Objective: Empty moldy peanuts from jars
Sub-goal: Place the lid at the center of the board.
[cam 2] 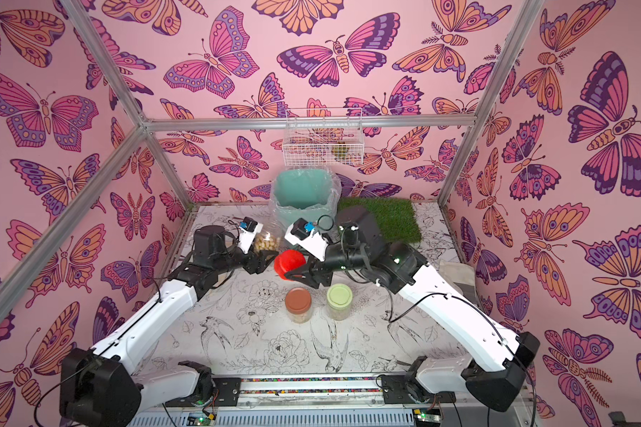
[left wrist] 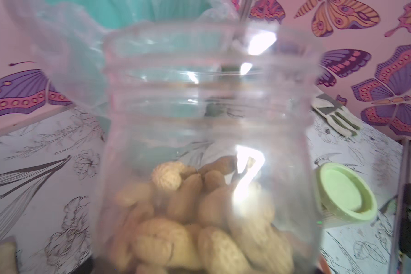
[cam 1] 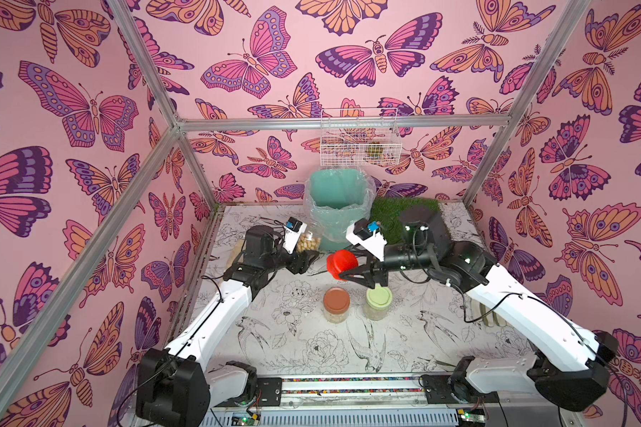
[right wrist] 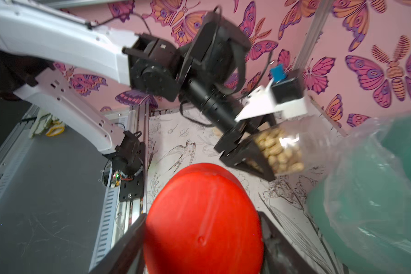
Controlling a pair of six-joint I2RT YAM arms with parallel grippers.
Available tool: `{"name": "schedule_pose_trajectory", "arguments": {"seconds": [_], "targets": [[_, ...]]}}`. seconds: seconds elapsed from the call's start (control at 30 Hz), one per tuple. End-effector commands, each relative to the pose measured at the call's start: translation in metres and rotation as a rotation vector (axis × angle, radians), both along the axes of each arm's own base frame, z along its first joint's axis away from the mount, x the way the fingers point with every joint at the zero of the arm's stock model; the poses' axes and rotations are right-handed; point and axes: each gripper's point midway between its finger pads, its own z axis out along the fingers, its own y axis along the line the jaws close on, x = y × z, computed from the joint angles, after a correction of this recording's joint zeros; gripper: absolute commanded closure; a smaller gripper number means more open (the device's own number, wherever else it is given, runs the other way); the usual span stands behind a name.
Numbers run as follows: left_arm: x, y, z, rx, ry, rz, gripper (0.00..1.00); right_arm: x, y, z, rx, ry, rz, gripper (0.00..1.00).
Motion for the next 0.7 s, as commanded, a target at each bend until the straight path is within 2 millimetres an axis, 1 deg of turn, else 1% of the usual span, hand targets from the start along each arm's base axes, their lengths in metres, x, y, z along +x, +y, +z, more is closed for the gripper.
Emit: {"name": "schedule_pose_trajectory", "arguments": {"seconds": [0.0,0.17,0.27,0.37,0.47,0.53,0.67], "targets": [[0.013,0.027,0.014,-0.005,-0.046,0.113,1.0,-0.007,0.011,-0.035,-0.12,-0.035,-0.007,1.0],[0.018,0.063,0.008,0.017,-0.038,0.208,1.0,-0.025,0.04,-0.082,-0.208,-0.047,0.033,1.0],[0.019,0.082,0.002,0.033,-0.032,0.267,1.0,-0.031,0.054,-0.11,-0.253,-0.04,0.055,1.0],[0.018,0.096,-0.006,0.059,-0.029,0.312,1.0,-0.036,0.067,-0.135,-0.281,-0.032,0.079,1.0],[0.017,0.106,-0.013,0.088,-0.028,0.348,1.0,-0.043,0.081,-0.154,-0.314,-0.051,0.106,1.0],[0.017,0.112,-0.018,0.1,-0.023,0.378,1.0,-0.048,0.09,-0.175,-0.356,-0.058,0.131,1.0],[0.023,0.133,-0.028,0.099,-0.011,0.485,1.0,-0.058,0.1,-0.207,-0.437,-0.063,0.198,1.0]]}}
